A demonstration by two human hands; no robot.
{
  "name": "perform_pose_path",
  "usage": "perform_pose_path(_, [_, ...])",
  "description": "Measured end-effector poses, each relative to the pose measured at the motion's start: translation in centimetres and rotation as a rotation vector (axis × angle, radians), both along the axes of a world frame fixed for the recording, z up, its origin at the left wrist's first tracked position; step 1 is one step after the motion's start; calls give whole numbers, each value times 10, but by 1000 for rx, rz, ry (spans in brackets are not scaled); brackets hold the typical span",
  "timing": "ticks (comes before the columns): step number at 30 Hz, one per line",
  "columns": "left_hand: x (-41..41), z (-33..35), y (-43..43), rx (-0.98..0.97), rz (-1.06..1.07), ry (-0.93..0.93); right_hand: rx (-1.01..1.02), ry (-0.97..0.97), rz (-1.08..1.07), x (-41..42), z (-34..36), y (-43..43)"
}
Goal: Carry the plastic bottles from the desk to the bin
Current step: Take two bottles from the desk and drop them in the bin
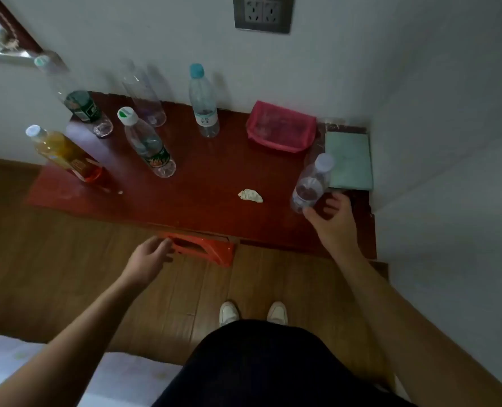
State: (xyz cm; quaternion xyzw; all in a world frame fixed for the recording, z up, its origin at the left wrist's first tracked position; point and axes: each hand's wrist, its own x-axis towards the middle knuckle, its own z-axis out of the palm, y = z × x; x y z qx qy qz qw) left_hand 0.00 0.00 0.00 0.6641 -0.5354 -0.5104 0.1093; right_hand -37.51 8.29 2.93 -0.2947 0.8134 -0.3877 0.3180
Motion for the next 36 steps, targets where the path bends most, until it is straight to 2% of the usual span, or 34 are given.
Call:
perform_pose_path(9, [-10,10,-49,-83,92,13,-59,48,51,-7,2,-67])
perform_pose_path(15, [-2,12,-85,-177,189,-41,-143,48,221,5,11,-87])
perform_pose_path(20, [-12,20,-137,-221,319,-15,-124,55,283,16,13,-98])
perform_pose_path(27, [-25,4,-179,-265,281,94,-53,68,279,23,11,-91])
perform_pose_path(36, [-37,33,-167,-394,259,126,-32,29,213,32,18,-58])
